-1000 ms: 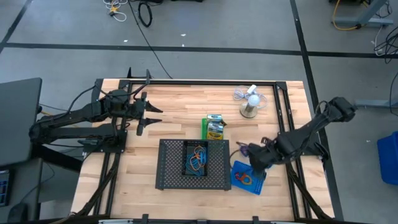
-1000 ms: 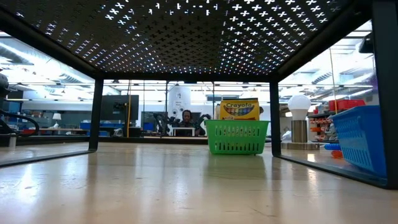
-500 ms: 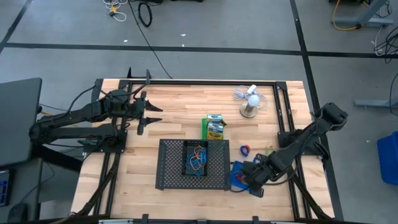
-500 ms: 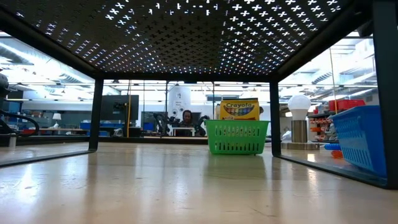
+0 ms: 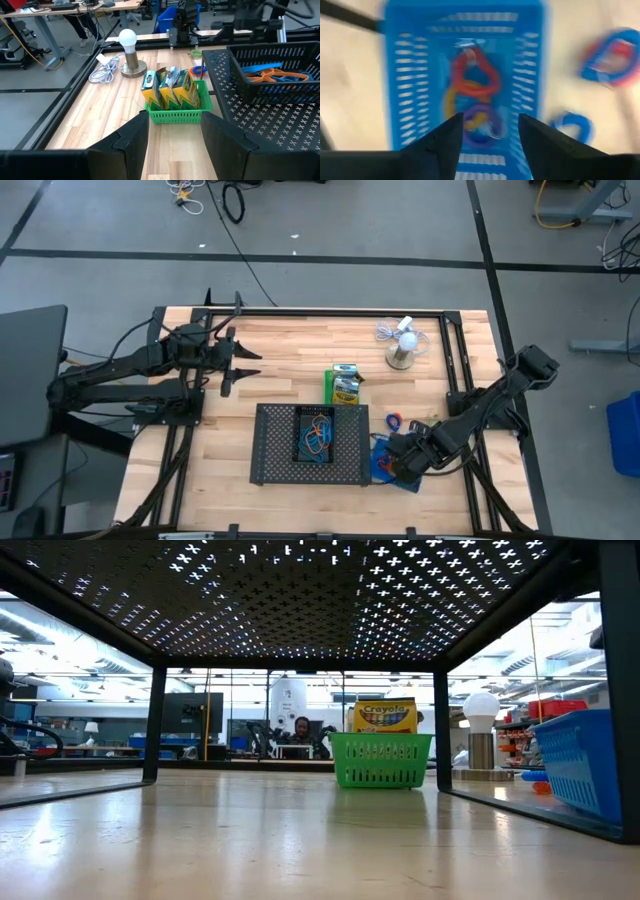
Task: Pick & Place Office Desk Supplies
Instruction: Put the green spring keychain into the blue bin
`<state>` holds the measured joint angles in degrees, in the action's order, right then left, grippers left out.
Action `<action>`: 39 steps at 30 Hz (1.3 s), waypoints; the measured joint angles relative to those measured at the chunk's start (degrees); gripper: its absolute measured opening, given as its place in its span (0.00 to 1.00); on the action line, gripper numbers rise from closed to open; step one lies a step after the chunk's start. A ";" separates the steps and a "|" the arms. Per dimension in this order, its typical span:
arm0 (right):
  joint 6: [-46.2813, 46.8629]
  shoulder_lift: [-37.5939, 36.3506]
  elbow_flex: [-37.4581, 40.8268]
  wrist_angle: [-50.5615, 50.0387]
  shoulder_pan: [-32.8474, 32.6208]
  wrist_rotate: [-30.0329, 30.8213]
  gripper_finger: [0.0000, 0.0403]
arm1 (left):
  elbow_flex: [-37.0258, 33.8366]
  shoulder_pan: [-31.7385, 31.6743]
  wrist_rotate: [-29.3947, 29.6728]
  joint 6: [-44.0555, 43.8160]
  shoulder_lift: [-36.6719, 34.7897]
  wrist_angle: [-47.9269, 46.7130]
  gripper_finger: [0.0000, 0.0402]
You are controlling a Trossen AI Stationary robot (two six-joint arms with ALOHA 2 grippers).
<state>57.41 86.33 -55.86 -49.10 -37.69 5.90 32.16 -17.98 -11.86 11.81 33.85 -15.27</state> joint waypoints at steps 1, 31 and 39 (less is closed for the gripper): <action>1.00 -0.32 0.00 -1.82 0.27 0.38 0.50 | 0.00 -0.01 0.00 0.00 0.00 0.00 0.47; 19.05 -21.62 22.74 -6.98 4.56 -1.93 0.45 | 0.00 0.01 -2.16 0.00 0.00 -0.37 0.47; 20.19 -23.51 27.14 -5.51 7.50 -3.46 0.45 | 0.00 -0.01 -1.86 0.34 0.00 -0.33 0.47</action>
<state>77.60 62.83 -28.71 -54.61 -30.19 2.44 32.16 -17.99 -13.72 12.16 33.85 -15.60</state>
